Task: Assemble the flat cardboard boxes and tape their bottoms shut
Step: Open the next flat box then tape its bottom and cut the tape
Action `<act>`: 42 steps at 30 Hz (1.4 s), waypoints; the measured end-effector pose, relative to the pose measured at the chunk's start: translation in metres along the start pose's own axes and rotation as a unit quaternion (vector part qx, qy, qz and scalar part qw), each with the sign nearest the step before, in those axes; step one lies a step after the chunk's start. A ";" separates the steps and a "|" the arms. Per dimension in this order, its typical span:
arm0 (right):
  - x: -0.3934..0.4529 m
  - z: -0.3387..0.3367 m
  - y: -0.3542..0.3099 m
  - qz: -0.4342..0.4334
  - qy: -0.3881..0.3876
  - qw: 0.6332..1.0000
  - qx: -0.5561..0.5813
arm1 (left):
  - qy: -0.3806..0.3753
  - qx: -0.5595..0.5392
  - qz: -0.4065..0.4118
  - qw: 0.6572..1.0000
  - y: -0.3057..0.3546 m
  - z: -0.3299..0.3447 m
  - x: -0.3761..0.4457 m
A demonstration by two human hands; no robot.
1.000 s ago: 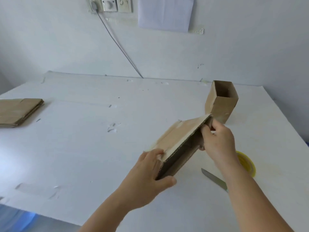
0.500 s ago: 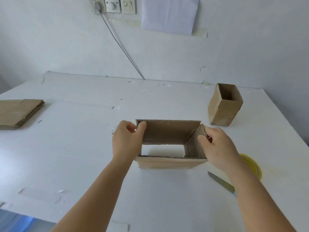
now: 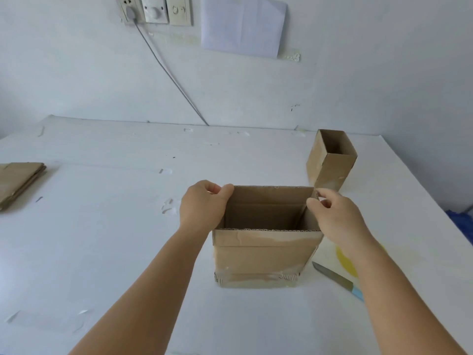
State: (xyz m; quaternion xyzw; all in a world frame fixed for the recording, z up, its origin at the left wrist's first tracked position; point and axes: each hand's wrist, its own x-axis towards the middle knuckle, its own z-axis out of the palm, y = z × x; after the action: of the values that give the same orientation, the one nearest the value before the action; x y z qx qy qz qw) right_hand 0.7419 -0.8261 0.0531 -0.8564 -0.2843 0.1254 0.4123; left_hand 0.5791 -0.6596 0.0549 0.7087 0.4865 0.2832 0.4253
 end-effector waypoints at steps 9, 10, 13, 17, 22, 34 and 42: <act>-0.029 0.007 0.013 -0.059 0.085 0.990 0.094 | -0.191 -0.136 0.009 0.972 -0.025 -0.011 -0.009; -0.030 0.008 0.014 -0.075 0.079 0.990 0.088 | -0.157 -0.146 0.001 0.977 -0.026 -0.008 -0.006; -0.034 0.009 0.015 -0.104 0.063 0.991 0.063 | -0.066 -0.144 -0.012 0.987 -0.022 -0.001 0.005; -0.037 0.009 0.025 -0.144 0.106 0.982 0.053 | -0.017 -0.136 -0.011 0.991 -0.015 0.010 0.014; -0.037 -0.001 0.033 -0.185 0.092 0.978 0.017 | 0.018 -0.104 -0.006 0.994 -0.007 0.025 0.015; -0.059 0.022 0.026 -0.126 0.130 0.981 0.067 | -0.167 -0.231 0.132 0.949 -0.042 -0.007 -0.030; -0.035 0.036 0.034 -0.126 0.167 0.978 -0.027 | -0.103 -0.054 0.197 0.974 -0.051 0.017 -0.031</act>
State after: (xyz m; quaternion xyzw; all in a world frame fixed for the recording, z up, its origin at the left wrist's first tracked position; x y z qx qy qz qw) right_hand 0.7105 -0.8407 0.0035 -0.8333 -0.3205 -0.0800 0.4433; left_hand 0.5586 -0.6857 0.0026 0.7916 0.2750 0.3132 0.4467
